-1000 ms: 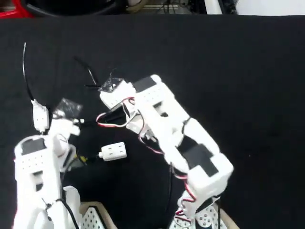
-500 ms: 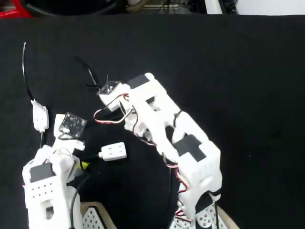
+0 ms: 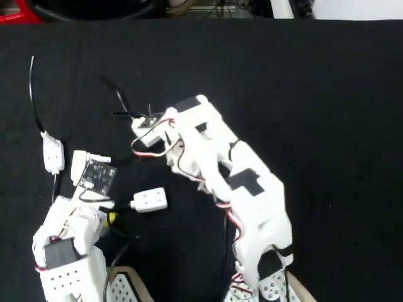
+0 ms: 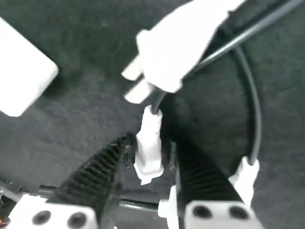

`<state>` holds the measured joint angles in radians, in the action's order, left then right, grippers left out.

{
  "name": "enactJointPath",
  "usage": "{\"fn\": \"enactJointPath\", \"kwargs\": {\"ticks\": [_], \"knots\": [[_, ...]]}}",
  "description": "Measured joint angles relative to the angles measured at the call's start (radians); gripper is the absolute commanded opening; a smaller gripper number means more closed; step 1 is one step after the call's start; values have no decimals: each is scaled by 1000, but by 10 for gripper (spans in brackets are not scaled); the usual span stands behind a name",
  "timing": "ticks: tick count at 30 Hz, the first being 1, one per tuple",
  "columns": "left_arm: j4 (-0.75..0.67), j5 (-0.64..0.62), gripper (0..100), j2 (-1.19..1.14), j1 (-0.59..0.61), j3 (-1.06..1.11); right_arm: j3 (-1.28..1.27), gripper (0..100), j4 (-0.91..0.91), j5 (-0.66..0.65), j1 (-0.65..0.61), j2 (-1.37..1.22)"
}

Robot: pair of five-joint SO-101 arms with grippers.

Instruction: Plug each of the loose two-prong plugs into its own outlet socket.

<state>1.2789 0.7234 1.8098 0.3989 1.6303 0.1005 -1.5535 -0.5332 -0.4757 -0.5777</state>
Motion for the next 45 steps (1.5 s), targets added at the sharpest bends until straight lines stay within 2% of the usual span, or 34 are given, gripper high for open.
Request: {"fn": "enactJointPath", "kwargs": {"ticks": [4, 7, 12, 18, 22, 27, 30, 35, 38, 41, 45], "knots": [[5, 2, 311, -2, 0, 0, 46, 113, -28, -3, 5, -52], [5, 2, 311, 5, 0, 0, 68, 8, -29, -20, 6, -68], [5, 2, 311, 5, 0, 0, 118, 16, -69, -14, 20, -81], [5, 2, 311, 5, 0, 2, 175, 15, -158, 98, 20, -68], [-6, 2, 311, 5, 0, 2, 146, 15, -170, 133, 20, 66], [-12, -8, 311, 6, 0, 11, -17, 15, -155, 169, 12, 364], [-21, -121, 311, 6, 0, 11, -138, 15, -80, 207, -43, 586], [-146, -405, 311, 6, 0, 8, -436, 15, 141, 252, -278, 902], [-238, -552, 311, 6, -52, -2, -612, 15, 307, 264, -385, 1028], [-284, -624, 311, 6, -121, -20, -770, 15, 483, 275, -420, 1120], [-295, -647, 311, 6, -233, -98, -925, 15, 675, 276, -459, 1192]]}}
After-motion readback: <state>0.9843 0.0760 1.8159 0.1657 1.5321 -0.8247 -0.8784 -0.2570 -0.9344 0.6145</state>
